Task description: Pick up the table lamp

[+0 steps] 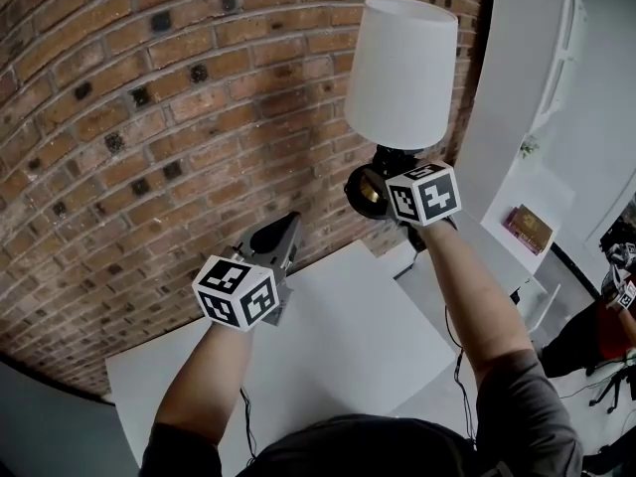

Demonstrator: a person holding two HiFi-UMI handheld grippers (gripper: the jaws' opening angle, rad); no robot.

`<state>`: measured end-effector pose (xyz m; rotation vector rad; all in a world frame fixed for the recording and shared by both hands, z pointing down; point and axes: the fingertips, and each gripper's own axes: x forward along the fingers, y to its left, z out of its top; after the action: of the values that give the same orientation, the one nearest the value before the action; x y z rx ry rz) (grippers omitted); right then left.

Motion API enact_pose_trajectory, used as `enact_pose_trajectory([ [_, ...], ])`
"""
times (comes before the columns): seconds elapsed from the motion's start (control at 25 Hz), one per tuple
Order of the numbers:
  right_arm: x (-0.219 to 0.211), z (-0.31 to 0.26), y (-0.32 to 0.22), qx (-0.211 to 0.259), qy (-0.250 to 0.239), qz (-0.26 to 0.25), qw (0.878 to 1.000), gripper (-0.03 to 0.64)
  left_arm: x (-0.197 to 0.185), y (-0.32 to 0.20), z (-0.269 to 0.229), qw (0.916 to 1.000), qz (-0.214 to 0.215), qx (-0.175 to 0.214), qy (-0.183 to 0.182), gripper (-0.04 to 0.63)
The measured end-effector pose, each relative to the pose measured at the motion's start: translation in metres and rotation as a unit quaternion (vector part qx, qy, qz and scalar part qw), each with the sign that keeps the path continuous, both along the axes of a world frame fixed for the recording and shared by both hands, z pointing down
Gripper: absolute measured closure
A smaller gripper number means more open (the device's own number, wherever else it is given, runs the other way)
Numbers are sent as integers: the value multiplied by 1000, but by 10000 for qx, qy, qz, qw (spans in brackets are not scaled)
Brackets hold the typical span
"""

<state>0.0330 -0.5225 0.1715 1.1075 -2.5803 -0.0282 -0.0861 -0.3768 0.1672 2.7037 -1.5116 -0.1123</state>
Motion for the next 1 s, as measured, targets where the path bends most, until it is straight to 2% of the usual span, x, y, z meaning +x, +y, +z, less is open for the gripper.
enact_pose_trajectory([
  [0.52, -8, -8, 6, 13, 91, -80, 9999, 488, -7, 9, -14, 10000, -40, 68, -28, 591],
  [1.0, -5, -3, 10, -191, 61, -100, 9997, 486, -4, 14, -15, 10000, 5, 59, -13, 591],
])
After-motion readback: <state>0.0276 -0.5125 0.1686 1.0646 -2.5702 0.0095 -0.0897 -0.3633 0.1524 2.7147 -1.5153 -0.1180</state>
